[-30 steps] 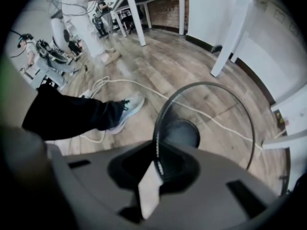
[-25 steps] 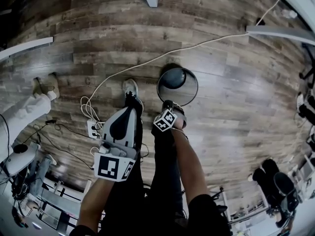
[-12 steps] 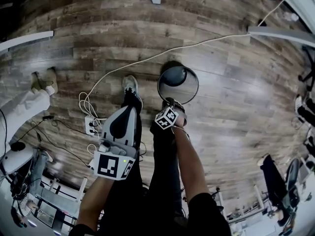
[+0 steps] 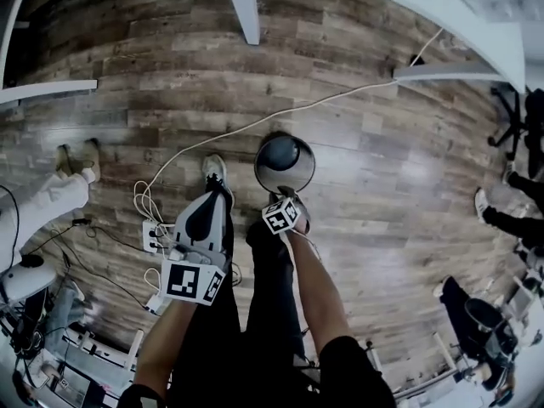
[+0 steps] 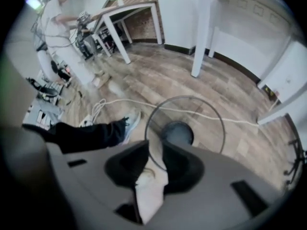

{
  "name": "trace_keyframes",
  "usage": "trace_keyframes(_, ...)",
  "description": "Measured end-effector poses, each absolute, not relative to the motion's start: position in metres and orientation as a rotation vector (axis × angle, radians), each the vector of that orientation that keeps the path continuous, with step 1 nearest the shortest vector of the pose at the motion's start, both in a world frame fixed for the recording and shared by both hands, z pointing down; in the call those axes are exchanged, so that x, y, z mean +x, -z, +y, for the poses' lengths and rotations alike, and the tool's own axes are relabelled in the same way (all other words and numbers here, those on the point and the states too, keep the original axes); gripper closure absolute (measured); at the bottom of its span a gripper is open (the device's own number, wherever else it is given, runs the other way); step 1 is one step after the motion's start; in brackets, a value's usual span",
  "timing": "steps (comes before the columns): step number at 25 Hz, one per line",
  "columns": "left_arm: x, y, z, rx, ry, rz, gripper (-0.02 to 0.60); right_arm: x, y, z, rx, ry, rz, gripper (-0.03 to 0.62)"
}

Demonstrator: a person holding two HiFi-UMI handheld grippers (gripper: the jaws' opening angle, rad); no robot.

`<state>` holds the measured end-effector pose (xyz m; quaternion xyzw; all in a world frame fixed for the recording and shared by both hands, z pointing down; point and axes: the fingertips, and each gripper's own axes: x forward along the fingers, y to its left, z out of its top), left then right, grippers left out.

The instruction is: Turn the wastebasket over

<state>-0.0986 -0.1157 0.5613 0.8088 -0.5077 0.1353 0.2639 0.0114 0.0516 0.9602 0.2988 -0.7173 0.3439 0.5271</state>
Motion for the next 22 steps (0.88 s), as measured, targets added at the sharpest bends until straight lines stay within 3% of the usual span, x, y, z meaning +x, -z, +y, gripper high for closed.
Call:
trace_keyframes(8,-0.077,-0.491,-0.093,2.201,-0.365,-1.379,0.549,0.038,-0.855,0.028,0.868,-1.021,-1.746,0.553)
trace_keyframes(22,-0.072,-0.395,-0.077,2.304,-0.353,-1.333,0.549,0.076,-0.668,-0.004,1.227,-1.146,-1.787,0.562)
